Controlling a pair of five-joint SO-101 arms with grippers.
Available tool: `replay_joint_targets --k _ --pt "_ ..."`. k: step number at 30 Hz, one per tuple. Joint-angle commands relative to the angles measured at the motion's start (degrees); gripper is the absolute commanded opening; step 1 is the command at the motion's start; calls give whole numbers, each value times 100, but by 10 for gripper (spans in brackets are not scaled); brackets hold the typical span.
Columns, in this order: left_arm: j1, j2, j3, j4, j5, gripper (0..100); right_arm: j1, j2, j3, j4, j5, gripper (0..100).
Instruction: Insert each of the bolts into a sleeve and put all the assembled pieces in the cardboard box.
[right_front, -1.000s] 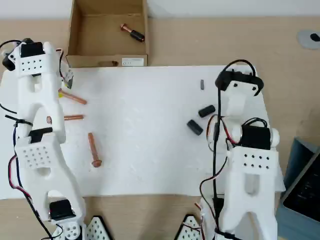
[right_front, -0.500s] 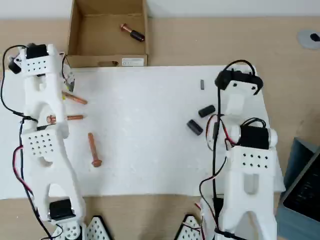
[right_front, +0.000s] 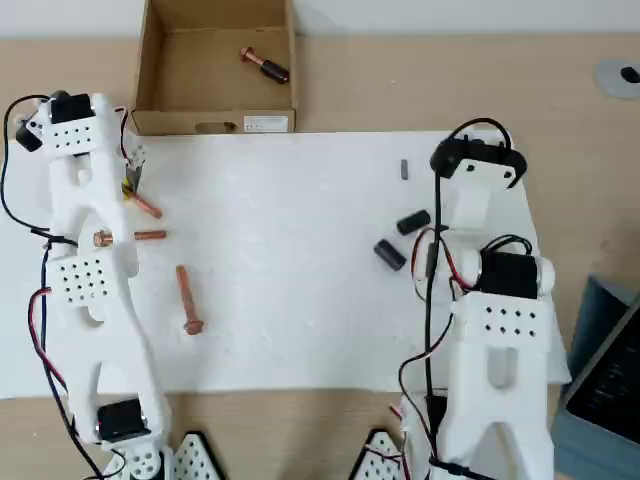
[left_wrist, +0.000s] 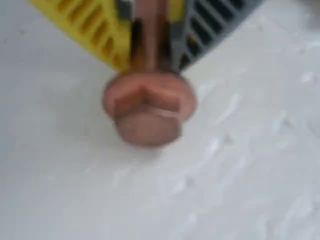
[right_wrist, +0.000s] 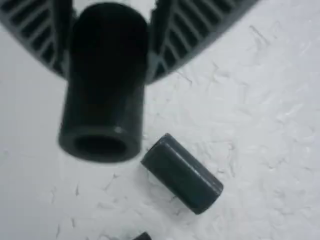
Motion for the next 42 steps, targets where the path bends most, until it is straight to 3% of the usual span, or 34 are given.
replay_joint_targets --k 1,9,22,29,34,42 --pt "-123 -4 -554 264 -18 1 31 -171 -251 9 -9 9" --pt "70 -145 -1644 607 -448 1 31 -171 -927 545 -9 9" --pt "897 -2527 -1486 607 -1521 0 57 -180 -2255 1705 0 9" --pt "1178 -4251 185 615 -1802 0 66 -207 -2809 2268 202 9" --pt "1459 -5754 1908 615 -2075 0 40 -1007 -2826 2295 440 9" --pt "2066 -8040 4642 598 -2312 0 31 -2624 -1631 1908 651 9"
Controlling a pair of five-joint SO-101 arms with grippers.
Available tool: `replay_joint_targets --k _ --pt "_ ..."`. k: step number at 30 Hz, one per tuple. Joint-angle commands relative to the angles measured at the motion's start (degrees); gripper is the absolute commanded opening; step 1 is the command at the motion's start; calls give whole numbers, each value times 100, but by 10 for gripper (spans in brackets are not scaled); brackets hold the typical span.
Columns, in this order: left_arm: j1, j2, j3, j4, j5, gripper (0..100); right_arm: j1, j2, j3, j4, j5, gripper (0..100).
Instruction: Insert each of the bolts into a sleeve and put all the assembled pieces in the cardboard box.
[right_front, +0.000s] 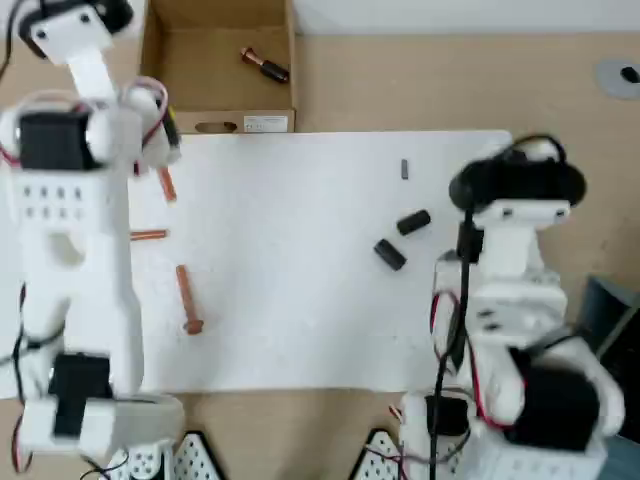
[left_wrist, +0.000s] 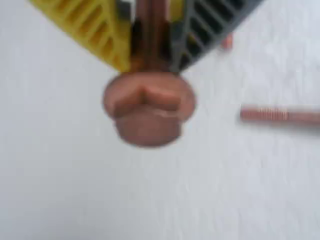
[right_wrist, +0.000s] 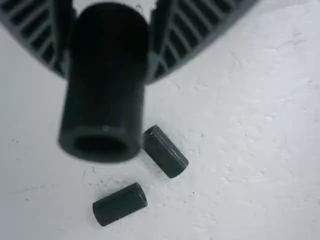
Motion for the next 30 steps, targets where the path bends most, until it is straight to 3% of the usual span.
replay_joint_targets --k 1,6,17,30 --pt "299 -1174 1143 26 -44 0 31 -681 567 -316 53 9" --pt "440 -2440 2497 -325 -44 0 31 -1613 1481 -686 132 9" --pt "440 -5349 5618 -1978 0 0 -13 -3081 3213 -1600 123 9" --pt "440 -8251 7798 -3226 202 1 -2545 -4110 4409 -2505 -325 9"
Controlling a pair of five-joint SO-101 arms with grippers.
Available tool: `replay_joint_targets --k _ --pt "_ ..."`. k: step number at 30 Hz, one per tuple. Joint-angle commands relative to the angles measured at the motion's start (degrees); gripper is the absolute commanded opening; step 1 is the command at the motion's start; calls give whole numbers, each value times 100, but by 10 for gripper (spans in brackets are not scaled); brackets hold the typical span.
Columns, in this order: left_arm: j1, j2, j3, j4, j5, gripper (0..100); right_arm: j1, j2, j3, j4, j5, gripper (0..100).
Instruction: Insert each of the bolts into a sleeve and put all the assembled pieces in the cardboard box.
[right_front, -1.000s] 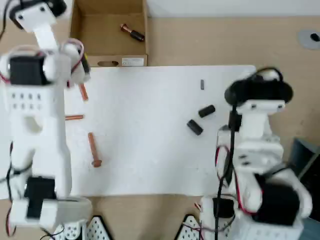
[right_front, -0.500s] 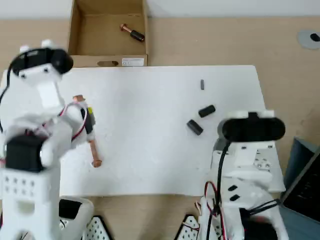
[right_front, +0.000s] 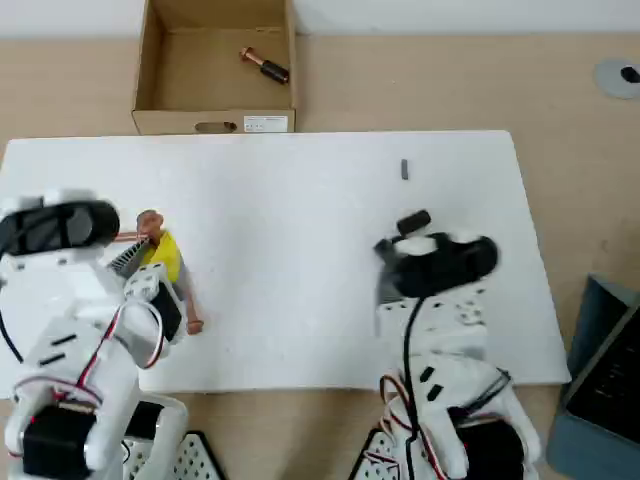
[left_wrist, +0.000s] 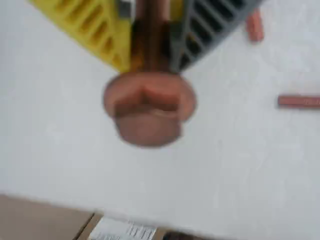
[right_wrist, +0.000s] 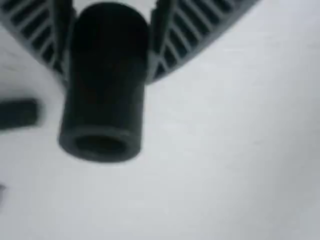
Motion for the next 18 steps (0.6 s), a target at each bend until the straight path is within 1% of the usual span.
replay_joint_targets --k 1,4,10,14,18 --pt "70 -637 308 -334 299 1 -796 -409 127 -404 -79 9" --pt "132 -1077 615 -536 668 1 -1420 -567 374 -747 -79 9" --pt "1037 -1622 905 -976 1257 1 -2440 -646 760 -1292 -53 9" --pt "1248 -1596 897 -1292 1521 1 -2782 -646 919 -1363 -44 9" --pt "1248 -1587 888 -1556 1582 1 -2853 -646 963 -1442 53 9"
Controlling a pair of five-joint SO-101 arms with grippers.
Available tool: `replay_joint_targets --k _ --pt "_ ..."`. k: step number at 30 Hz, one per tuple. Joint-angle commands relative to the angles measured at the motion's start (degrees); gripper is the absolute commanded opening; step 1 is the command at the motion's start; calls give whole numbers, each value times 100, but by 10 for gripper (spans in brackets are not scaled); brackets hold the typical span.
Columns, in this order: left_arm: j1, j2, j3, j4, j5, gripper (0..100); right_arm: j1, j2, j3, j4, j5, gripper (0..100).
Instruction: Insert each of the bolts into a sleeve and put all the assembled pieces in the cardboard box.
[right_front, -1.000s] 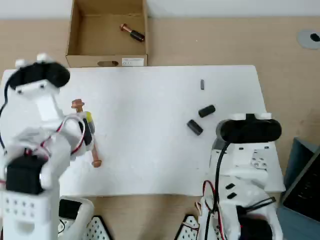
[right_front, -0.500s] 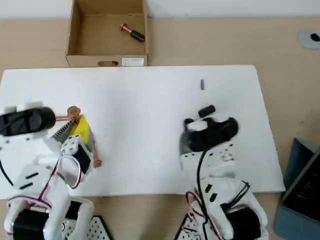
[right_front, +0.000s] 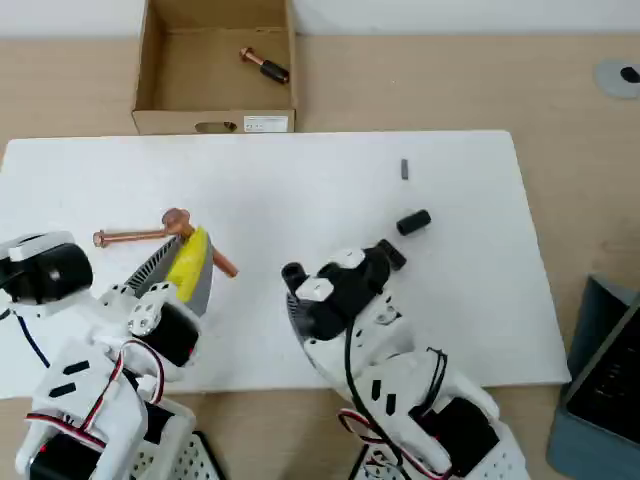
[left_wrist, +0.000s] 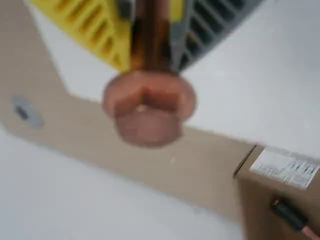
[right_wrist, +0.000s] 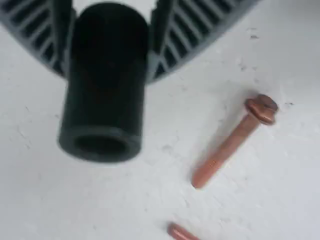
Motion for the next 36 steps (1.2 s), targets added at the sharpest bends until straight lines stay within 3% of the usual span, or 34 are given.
replay_joint_targets --k 1,6,12,23,36 --pt "62 -31 -70 -308 97 1 -110 -646 40 -255 211 9" --pt "237 -22 -211 -316 396 1 -171 -655 259 -571 598 9" --pt "774 -22 -176 -316 404 1 -778 -655 251 -668 607 9" --pt "800 -22 -35 -44 387 1 -796 -646 189 -1116 1037 9" --pt "809 -22 360 0 176 1 -804 -637 -22 -1108 1037 9"
